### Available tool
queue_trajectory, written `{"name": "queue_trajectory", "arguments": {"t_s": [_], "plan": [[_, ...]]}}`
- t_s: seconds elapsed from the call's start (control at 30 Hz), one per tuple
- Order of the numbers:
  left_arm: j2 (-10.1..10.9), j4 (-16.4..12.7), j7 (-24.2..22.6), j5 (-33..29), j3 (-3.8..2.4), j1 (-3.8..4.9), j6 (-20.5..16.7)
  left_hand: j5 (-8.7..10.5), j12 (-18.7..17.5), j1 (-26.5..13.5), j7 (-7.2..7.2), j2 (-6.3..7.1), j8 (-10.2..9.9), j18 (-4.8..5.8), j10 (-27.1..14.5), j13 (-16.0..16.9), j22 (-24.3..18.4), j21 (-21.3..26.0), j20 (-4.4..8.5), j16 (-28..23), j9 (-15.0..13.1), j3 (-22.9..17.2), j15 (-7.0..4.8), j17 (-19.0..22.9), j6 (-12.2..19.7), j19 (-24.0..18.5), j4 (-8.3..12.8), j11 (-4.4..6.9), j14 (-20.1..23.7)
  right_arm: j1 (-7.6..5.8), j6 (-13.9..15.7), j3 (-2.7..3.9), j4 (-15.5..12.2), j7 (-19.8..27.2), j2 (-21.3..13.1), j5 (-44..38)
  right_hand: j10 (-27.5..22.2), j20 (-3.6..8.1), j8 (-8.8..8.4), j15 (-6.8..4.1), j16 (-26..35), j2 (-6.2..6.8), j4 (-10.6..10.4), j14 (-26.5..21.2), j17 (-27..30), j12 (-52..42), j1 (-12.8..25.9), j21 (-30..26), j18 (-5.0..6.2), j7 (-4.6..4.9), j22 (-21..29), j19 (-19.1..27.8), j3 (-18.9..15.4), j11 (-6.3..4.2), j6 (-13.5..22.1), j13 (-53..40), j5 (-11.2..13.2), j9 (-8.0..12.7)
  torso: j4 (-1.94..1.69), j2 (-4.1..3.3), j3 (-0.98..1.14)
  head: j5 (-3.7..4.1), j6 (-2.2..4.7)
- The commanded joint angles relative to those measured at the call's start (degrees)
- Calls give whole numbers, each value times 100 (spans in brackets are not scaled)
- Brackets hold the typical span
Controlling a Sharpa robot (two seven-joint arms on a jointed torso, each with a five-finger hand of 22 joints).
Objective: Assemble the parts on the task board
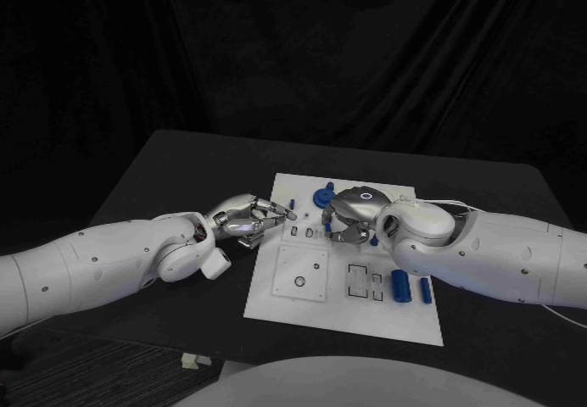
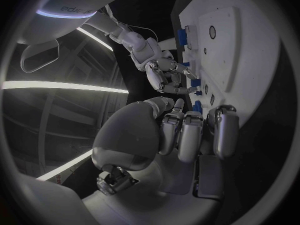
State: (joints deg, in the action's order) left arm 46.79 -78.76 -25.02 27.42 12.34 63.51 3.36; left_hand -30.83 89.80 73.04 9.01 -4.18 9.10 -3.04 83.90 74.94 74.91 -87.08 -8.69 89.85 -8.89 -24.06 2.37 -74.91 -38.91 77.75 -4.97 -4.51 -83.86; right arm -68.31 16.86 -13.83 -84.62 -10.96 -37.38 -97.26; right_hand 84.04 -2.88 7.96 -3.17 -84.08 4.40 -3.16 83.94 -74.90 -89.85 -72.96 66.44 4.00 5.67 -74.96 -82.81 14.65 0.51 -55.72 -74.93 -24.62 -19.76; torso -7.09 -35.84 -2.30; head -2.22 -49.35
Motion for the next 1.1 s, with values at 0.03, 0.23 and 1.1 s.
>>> {"name": "queue_trajectory", "arguments": {"t_s": [0.03, 0.23, 1.1], "plan": [[-33, 20, -102, -15, -4, 14, 62, -18, 20, -33, 7, 24, 36, 65, 610, 1506, 769, 4, -9, 15, -8, -12, 15, -1509, -27, 23, 32, -13, -614, 39, -135, -17, -1, -64, 0, -33, 596, -38, -69, 31, 20, 47, -7, 465, -944, -15, 53, -16, 50, 28, -905, 14, -91, 58, 71, -1507, 434, 57, 2, -4, -3, 11, 4], [-59, 60, -62, -15, -4, 13, 84, -20, 20, -33, 7, 23, 35, 62, 610, 1506, 760, 8, -9, 15, -8, -15, 15, -1509, -27, 9, 34, -13, -614, 42, -154, -17, -5, -75, -3, -33, 596, -60, -182, 55, 21, 45, -15, 465, -940, -15, 59, -30, 52, 63, -902, 14, -194, 89, 154, -1507, 867, 136, 1, -5, 2, 5, 8], [-99, 126, 33, -15, -3, 11, 162, -22, 20, -34, 10, 24, 33, 65, 610, 1506, 769, 5, -10, 15, -8, -17, 16, -1509, -26, 24, 36, -14, -614, 46, -68, -17, -26, 22, -29, -33, 596, -92, -304, 83, 22, 3, 51, 458, -926, -15, -247, -31, 52, 95, -907, 7, -441, 119, 131, -1507, 471, 418, 1, -4, -1, 7, 22]]}}
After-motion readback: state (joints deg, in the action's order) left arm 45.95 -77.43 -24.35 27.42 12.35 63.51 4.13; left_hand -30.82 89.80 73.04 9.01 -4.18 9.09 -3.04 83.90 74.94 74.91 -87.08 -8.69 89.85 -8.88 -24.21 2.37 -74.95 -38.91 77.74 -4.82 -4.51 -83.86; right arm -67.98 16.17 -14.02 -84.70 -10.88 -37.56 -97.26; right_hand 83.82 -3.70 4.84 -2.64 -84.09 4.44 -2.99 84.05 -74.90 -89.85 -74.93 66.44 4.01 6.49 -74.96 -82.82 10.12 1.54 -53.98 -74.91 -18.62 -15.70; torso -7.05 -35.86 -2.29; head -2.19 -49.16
